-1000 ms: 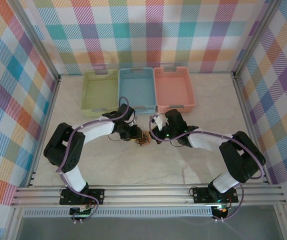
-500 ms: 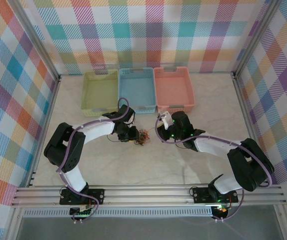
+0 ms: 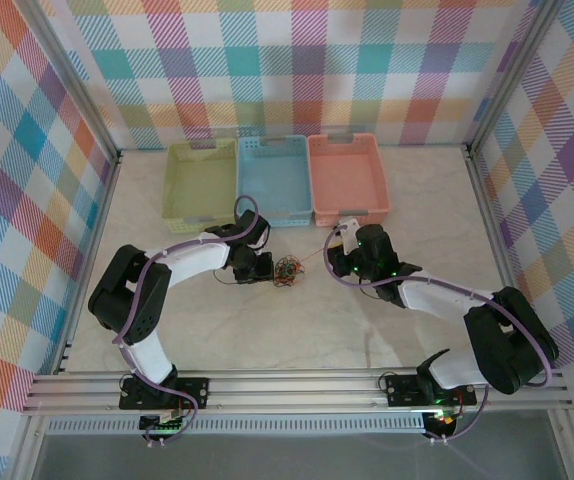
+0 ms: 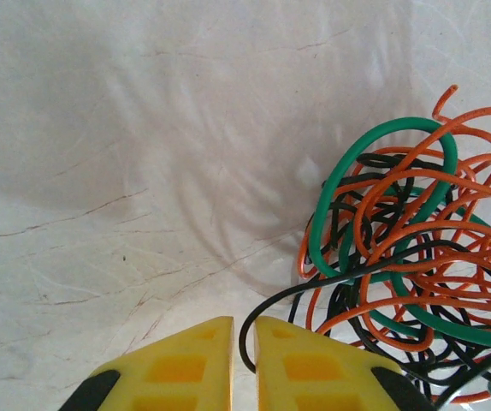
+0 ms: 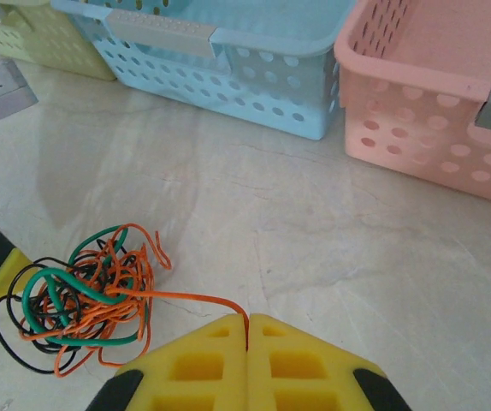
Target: Untangle the cables
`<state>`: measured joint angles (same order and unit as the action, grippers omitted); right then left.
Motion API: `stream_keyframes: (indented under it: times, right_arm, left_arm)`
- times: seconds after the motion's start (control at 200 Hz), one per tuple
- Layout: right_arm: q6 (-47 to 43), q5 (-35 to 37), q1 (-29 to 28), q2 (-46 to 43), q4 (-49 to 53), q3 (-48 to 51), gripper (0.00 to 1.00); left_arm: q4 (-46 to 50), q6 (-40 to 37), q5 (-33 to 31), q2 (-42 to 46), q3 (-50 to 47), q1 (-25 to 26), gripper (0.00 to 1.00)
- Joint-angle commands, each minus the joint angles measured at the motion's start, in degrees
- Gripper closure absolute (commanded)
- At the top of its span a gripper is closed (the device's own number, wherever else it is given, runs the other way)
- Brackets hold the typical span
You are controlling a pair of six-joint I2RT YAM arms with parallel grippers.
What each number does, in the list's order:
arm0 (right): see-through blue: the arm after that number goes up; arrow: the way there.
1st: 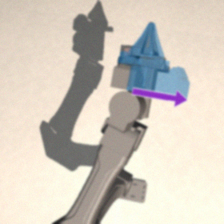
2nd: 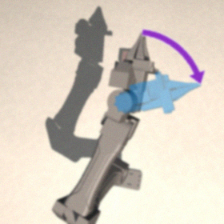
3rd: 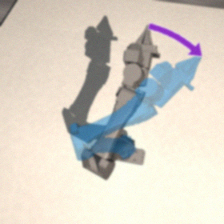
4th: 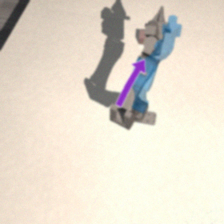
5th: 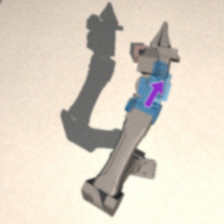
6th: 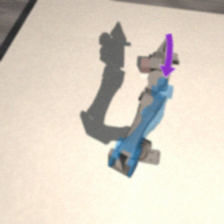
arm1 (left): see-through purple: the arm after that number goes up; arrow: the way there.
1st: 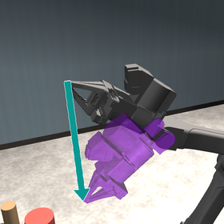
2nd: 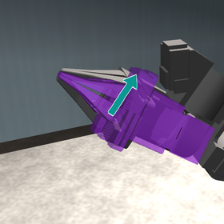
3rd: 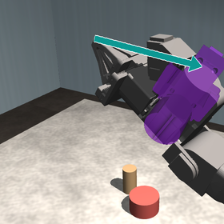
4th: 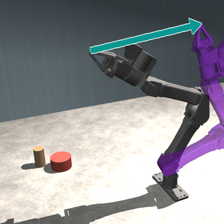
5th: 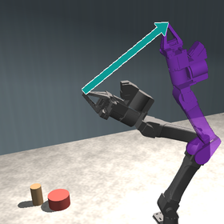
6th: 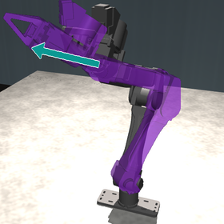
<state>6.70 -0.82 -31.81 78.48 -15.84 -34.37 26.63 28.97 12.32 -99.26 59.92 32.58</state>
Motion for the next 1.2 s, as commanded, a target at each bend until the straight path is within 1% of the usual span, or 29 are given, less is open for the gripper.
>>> stream_keyframes:
  times: [0.0,0.09,0.14,0.2,0.28,0.35,0.48,0.605,0.695,0.8,0.95,1.055,1.195]
  right_arm:
    - [1.12,1.01,0.7,-0.72,-2.23,-0.16,1.0]
    - [1.14,0.52,0.66,-0.47,-2.32,-0.27,1.0]
    - [1.07,0.35,0.72,-0.21,-2.2,-0.42,1.0]
    - [1.12,0.04,0.7,-0.01,-2.01,-0.66,1.0]
    - [1.12,-0.4,0.7,0.23,-1.83,-0.87,1.0]
    - [1.1,-0.54,0.7,0.4,-1.69,-1.03,1.0]
    - [1.12,-0.76,0.7,0.53,-1.65,-1.2,1.0]
    - [1.04,-1.03,0.7,0.67,-1.48,-1.3,1.0]
    - [1.02,-1.1,0.7,0.8,-1.24,-1.34,1.0]
    - [1.08,-1.11,0.7,0.8,-1.25,-1.48,1.0]
    - [1.04,-1.11,0.7,0.8,-1.1,-1.46,1.0]
    - [1.04,-1.2,0.73,0.89,-1.1,-1.54,1.0]
    - [1.03,-1.2,0.7,0.98,-0.85,-1.7,1.0]
  left_arm:
    - [2.12,0.0,-0.97,2.49,-0.76,0.38,0.85]
    - [1.23,-0.72,1.08,4.53,-0.69,0.38,0.84]
    - [0.74,-1.12,2.2,6.2,-0.3,0.38,0.79]
    - [1.43,-1.82,2.66,7.64,1.19,0.38,0.76]
    - [3.17,-2.94,3.06,8.32,4.2,0.38,0.68]
    - [4.4,-3.88,3.87,7.76,7.11,0.38,0.65]
    - [6.33,-5.85,5.25,5.38,12.81,2.08,0.65]
    - [8.67,-7.25,4.51,1.68,18.34,4.78,0.65]
    - [10.14,-7.24,3.77,-1.86,21.49,5.3,0.66]
    - [9.67,-7.84,4.86,-5.48,23.47,5.63,0.67]
    - [10.72,-7.82,4.56,-9.85,26.27,5.61,0.7]
    - [9.68,-7.34,6.33,-11.56,26.57,5.74,0.71]
    - [9.23,-7.19,6.67,-13.18,26.65,6.09,0.73]
